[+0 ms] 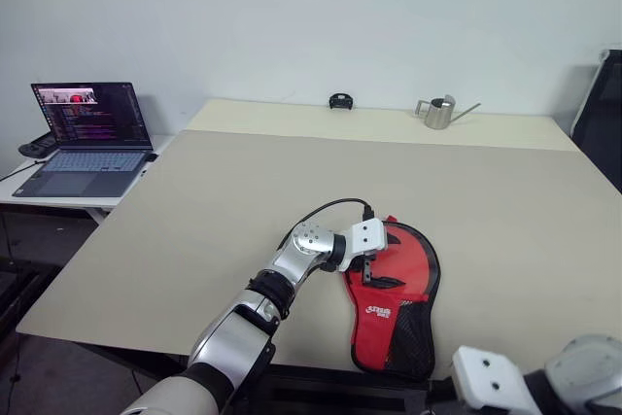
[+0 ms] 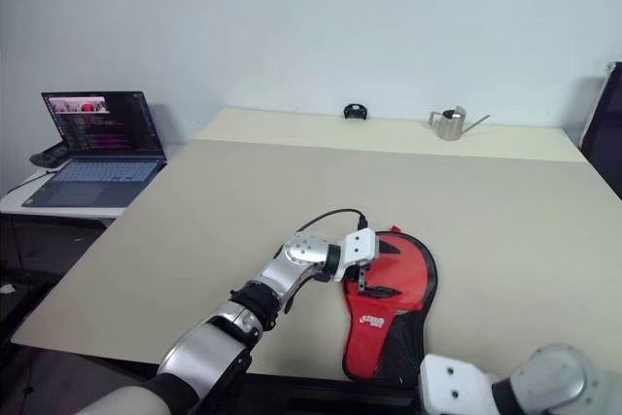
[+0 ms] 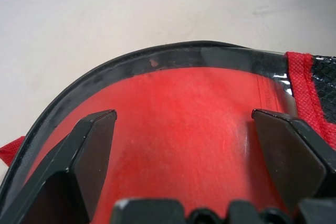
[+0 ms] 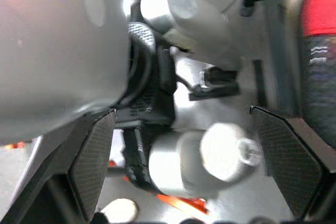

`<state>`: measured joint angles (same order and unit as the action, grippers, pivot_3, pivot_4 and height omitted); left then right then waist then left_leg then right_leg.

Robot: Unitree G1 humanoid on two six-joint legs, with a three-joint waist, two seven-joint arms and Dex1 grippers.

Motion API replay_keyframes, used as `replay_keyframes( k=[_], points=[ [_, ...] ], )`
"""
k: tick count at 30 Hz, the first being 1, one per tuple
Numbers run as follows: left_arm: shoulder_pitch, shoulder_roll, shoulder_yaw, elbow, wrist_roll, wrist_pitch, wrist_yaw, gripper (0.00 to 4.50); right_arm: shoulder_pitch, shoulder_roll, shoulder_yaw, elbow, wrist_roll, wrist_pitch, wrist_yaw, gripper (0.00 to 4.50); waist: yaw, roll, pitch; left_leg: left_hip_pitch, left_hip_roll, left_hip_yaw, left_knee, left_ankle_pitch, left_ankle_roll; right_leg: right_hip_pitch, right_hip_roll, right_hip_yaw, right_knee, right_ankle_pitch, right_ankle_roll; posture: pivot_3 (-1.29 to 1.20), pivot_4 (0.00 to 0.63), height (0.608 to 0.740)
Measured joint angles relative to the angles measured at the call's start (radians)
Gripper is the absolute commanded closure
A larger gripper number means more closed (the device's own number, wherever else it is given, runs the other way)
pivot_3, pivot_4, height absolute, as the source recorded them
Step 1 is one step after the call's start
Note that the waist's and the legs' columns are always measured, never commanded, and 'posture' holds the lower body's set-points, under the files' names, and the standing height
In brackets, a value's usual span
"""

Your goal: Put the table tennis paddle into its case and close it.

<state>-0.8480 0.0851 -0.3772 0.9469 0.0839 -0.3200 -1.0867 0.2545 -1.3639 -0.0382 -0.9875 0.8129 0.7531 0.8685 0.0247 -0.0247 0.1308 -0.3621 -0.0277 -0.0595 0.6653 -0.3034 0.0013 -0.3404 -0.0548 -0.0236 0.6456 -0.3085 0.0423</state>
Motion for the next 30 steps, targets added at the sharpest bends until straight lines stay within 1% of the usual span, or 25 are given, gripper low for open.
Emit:
replay_keyframes(
  k=[4,6,8,9,12,13,16,18,20,23,26,28,30],
  points=[
    [0.005,-0.001,0.0,-0.001,0.0,-0.008,-0.004,0.0,-0.08,-0.001,-0.183,0.011,0.149,0.059,0.009,0.04,0.0,0.0,0.0,0.0,0.0,0.0,0.0,0.0,0.0,0.0,0.0,0.0,-0.001,0.0,0.0,0.0,0.15,0.74],
    [0.011,0.001,0.003,-0.008,-0.003,-0.009,-0.01,0.0,-0.134,-0.001,-0.227,0.062,0.174,0.071,0.027,0.04,0.0,0.0,0.0,0.0,0.0,0.0,-0.001,0.0,0.0,0.0,0.0,0.0,-0.001,0.0,0.0,0.0,0.15,0.74],
    [0.025,0.01,0.016,-0.028,-0.016,-0.005,-0.03,0.0,-0.203,0.016,-0.235,0.155,0.161,0.069,0.034,0.04,-0.001,0.001,0.0,-0.001,0.0,0.0,-0.001,0.0,0.0,-0.001,0.0,0.001,-0.001,0.0,-0.001,0.0,0.15,0.74],
    [0.039,0.018,0.023,-0.043,-0.031,-0.001,-0.048,0.0,-0.229,0.034,-0.229,0.202,0.146,0.064,0.032,0.04,-0.002,0.001,0.0,-0.001,0.0,0.001,-0.002,0.0,0.0,-0.003,0.0,0.001,-0.001,0.0,-0.002,0.0,0.15,0.74],
    [0.098,0.049,0.046,-0.127,-0.089,0.035,-0.12,0.0,-0.322,0.117,-0.161,0.375,0.054,0.022,0.021,0.04,-0.009,0.0,0.002,-0.003,0.001,0.002,-0.003,0.0,0.001,-0.005,0.0,0.002,-0.001,-0.002,-0.005,0.0,0.15,0.74],
    [0.116,0.067,0.06,-0.169,-0.11,0.064,-0.137,0.0,-0.37,0.17,-0.123,0.438,0.006,-0.004,0.011,0.04,-0.012,0.0,0.003,-0.004,0.001,0.003,-0.004,0.0,0.001,-0.007,0.0,0.003,0.0,-0.002,-0.005,0.0,0.15,0.74],
    [0.163,0.125,0.087,-0.273,-0.155,0.158,-0.165,0.0,-0.45,0.277,-0.051,0.575,-0.101,-0.071,-0.004,0.04,-0.02,0.004,0.007,-0.007,0.001,0.003,-0.004,0.001,-0.002,-0.012,0.001,0.003,0.002,-0.003,-0.006,0.0,0.15,0.74],
    [0.199,0.162,0.104,-0.327,-0.177,0.21,-0.171,0.0,-0.471,0.318,-0.023,0.641,-0.15,-0.102,0.0,0.04,-0.022,0.009,0.012,-0.008,0.001,0.003,-0.004,0.001,-0.002,-0.013,0.001,0.003,0.002,-0.003,-0.006,0.0,0.15,0.74],
    [0.248,0.215,0.128,-0.433,-0.208,0.284,-0.172,0.0,-0.508,0.403,0.006,0.722,-0.208,-0.159,-0.001,0.04,-0.027,0.01,0.017,-0.009,0.002,0.003,-0.003,0.001,-0.002,-0.013,0.001,0.003,0.003,-0.002,-0.006,0.0,0.15,0.74],
    [0.303,0.278,0.177,-0.564,-0.256,0.385,-0.157,0.0,-0.553,0.481,0.033,0.823,-0.277,-0.23,0.008,0.04,-0.027,0.013,0.026,-0.01,0.001,0.004,-0.002,0.002,-0.003,-0.014,0.0,0.004,0.004,-0.002,-0.006,0.0,0.15,0.74],
    [0.338,0.324,0.233,-0.671,-0.298,0.467,-0.12,0.0,-0.592,0.522,0.039,0.905,-0.311,-0.273,0.034,0.04,-0.025,0.014,0.029,-0.013,0.001,0.004,-0.001,0.002,-0.004,-0.017,0.0,0.003,0.004,-0.002,-0.006,0.0,0.15,0.74],
    [0.386,0.351,0.282,-0.771,-0.325,0.515,-0.066,0.0,-0.662,0.562,0.056,0.997,-0.34,-0.299,0.054,0.04,-0.026,0.014,0.029,-0.015,0.001,0.004,-0.001,0.003,-0.005,-0.019,0.0,0.003,0.004,-0.002,-0.006,0.0,0.15,0.74],
    [0.42,0.365,0.317,-0.849,-0.339,0.555,-0.011,0.0,-0.71,0.579,0.06,1.089,-0.364,-0.332,0.074,0.04,-0.026,0.014,0.03,-0.016,0.001,0.004,-0.001,0.003,-0.005,-0.02,0.0,0.004,0.004,-0.002,-0.006,0.0,0.15,0.74]
  ],
)
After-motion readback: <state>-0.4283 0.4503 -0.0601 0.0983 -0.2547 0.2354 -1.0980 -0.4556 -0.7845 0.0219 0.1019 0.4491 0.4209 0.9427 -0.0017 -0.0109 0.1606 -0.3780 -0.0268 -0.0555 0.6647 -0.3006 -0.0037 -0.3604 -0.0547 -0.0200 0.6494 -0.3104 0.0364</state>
